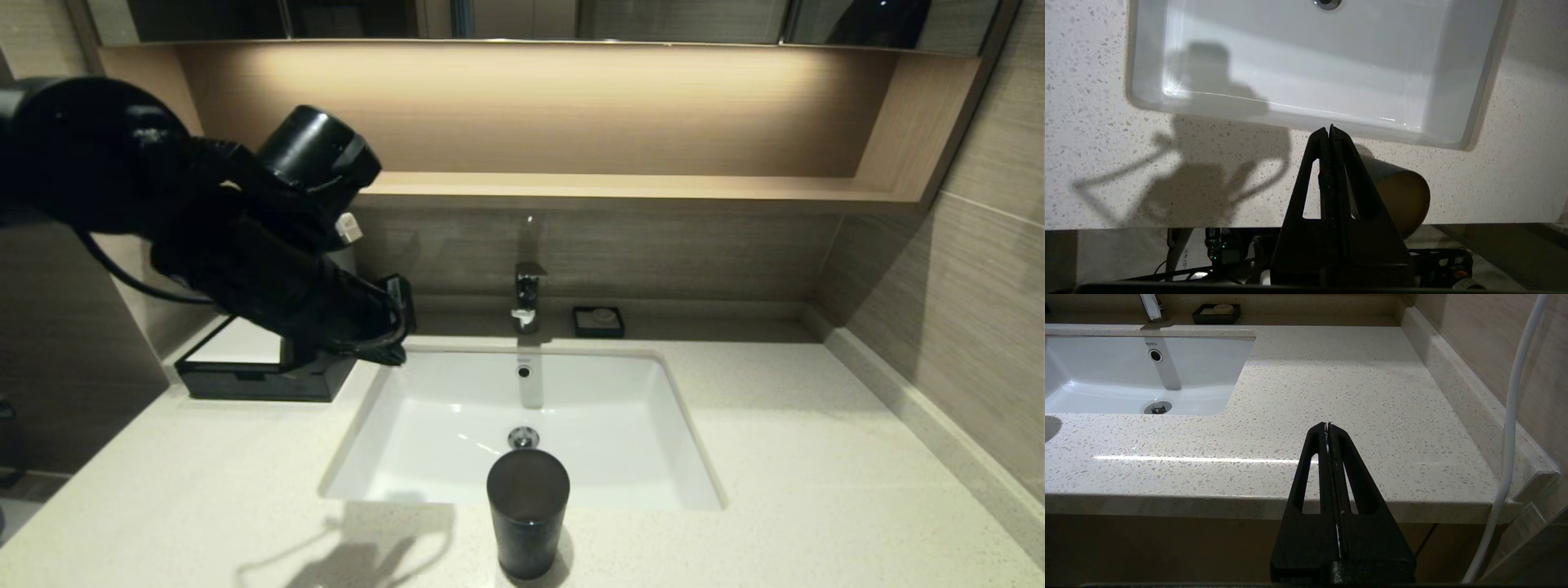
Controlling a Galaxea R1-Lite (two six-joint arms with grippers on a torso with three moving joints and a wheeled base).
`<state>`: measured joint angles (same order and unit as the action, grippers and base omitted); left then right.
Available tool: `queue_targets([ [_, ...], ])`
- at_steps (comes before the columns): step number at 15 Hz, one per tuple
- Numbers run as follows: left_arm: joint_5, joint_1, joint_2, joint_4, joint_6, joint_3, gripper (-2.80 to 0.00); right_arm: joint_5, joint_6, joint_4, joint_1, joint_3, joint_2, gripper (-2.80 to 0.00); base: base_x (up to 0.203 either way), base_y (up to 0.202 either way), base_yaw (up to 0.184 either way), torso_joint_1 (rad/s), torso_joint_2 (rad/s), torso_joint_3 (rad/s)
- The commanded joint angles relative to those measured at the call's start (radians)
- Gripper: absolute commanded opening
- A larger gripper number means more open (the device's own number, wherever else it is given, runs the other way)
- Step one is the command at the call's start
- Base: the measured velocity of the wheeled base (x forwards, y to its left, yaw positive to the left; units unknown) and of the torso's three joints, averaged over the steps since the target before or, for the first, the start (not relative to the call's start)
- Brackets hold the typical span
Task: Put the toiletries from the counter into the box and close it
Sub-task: Pick up the cup
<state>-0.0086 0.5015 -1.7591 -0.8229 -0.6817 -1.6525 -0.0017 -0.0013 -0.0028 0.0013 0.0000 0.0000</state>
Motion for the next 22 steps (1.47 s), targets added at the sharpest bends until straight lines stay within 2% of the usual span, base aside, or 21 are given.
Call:
queue_targets([
  [1, -0.003, 0.042, -0.011, -0.046, -0.005, -0.018, -2.8, 0.0, 0.0, 0.0, 0.0, 0.002, 0.0, -2.8, 0.0, 0.0, 0.0, 0.0, 0.0, 0.0],
  [3, -0.021, 0.093, -0.019, -0.093, -0.016, -0.014, -2.8, 0.0, 0.0, 0.0, 0.0, 0.001, 0.0, -2.8, 0.0, 0.0, 0.0, 0.0, 0.0, 0.0],
  [5, -0.067, 0.133, -0.026, -0.117, -0.026, -0.015, -2.8, 0.0, 0.0, 0.0, 0.0, 0.001, 0.0, -2.8, 0.0, 0.0, 0.0, 0.0, 0.0, 0.0],
  [9, -0.077, 0.195, -0.054, -0.141, -0.072, -0.02, -2.8, 0.0, 0.0, 0.0, 0.0, 0.0, 0.0, -2.8, 0.0, 0.0, 0.0, 0.0, 0.0, 0.0],
  [13, -0.093, 0.203, -0.116, -0.18, -0.079, -0.039, -2.8, 0.0, 0.0, 0.0, 0.0, 0.002, 0.0, -2.8, 0.0, 0.0, 0.0, 0.0, 0.0, 0.0],
  [19, -0.134, 0.212, -0.138, -0.287, -0.085, -0.142, -2.8, 0.0, 0.0, 0.0, 0.0, 0.0, 0.0, -2.8, 0.0, 0.0, 0.0, 0.0, 0.0, 0.0],
  [22, -0.139, 0.217, -0.146, -0.299, -0.085, -0.153, -2.8, 0.0, 0.0, 0.0, 0.0, 0.002, 0.0, -2.8, 0.0, 0.0, 0.0, 0.0, 0.0, 0.0],
])
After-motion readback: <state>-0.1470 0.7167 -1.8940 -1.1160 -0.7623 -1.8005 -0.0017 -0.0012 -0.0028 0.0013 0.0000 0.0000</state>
